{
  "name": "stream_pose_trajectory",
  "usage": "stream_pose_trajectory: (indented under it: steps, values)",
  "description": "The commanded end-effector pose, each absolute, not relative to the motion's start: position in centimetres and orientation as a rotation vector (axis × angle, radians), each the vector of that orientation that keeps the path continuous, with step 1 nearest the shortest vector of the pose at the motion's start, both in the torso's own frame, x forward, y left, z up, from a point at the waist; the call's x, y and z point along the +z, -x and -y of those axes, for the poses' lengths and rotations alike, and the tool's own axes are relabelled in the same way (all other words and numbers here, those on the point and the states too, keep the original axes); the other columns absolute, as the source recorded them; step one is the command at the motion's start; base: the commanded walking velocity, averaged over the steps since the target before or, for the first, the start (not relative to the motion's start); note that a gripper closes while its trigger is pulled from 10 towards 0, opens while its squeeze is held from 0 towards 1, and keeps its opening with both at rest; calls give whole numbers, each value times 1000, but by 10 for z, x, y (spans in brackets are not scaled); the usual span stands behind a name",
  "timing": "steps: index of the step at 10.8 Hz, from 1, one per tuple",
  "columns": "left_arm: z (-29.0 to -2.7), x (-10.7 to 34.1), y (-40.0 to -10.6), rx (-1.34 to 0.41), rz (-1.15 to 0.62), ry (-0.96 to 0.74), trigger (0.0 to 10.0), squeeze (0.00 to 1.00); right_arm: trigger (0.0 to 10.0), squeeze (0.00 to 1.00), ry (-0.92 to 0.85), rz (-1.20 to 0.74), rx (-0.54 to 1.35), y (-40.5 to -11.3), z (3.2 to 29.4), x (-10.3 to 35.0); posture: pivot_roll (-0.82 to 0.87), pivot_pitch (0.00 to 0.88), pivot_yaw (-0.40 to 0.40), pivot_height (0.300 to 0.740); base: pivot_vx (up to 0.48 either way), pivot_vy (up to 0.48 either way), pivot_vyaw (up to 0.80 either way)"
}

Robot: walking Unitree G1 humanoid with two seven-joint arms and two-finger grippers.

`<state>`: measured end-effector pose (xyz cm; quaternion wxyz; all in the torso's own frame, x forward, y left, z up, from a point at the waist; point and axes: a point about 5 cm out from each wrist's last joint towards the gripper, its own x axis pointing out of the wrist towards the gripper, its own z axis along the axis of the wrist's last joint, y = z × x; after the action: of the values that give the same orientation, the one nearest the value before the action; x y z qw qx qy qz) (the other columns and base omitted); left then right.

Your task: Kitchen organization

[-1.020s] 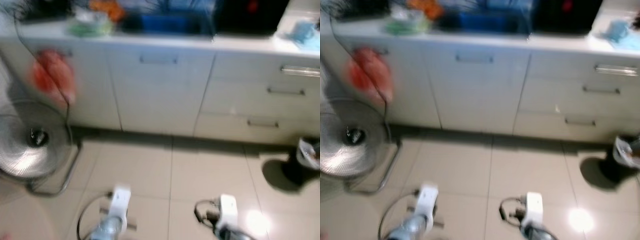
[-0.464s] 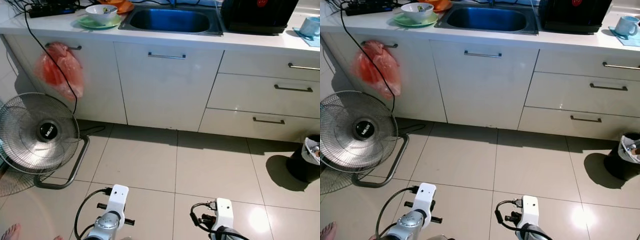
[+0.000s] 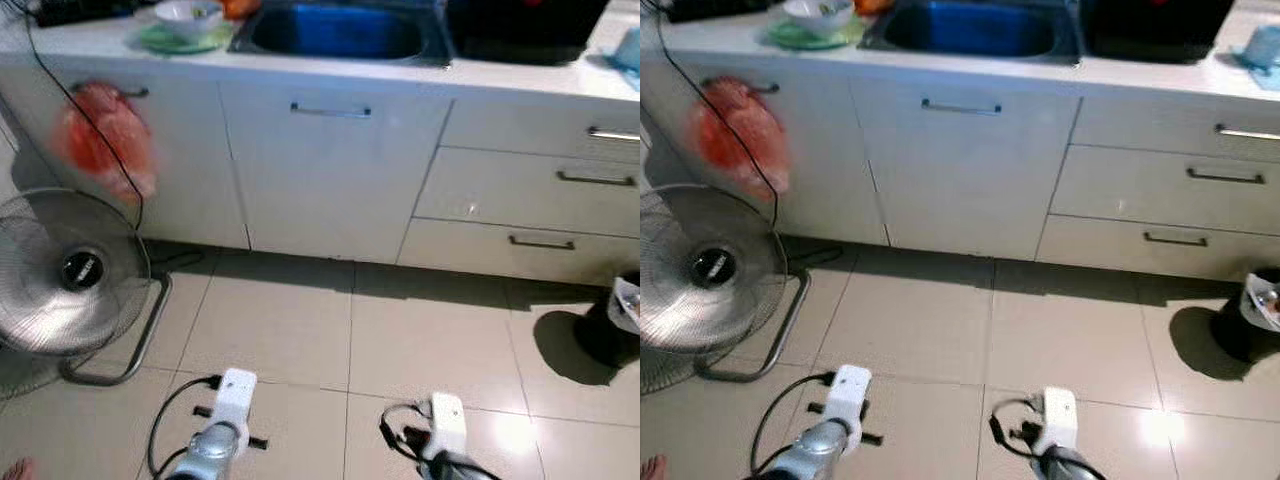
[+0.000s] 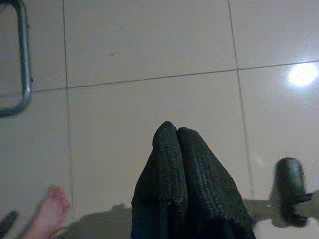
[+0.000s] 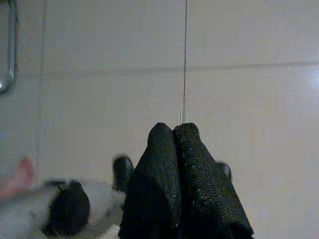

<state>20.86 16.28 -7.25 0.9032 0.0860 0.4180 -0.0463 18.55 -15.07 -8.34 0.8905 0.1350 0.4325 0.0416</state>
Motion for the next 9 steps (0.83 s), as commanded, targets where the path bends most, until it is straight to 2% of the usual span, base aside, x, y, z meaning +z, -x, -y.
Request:
stream_pose_trajectory:
  steps: [1,9]
  values:
    - [-157,-72,-210,-102,-863,-168,10000,0,10000,0,-277,-905,71,-181,158,-85,28,50,2,740,356,0,0]
    - [-155,-72,-210,-110,-862,-161,10000,0,10000,0,-273,-901,78,-181,158,-85,35,41,0,740,350,0,0]
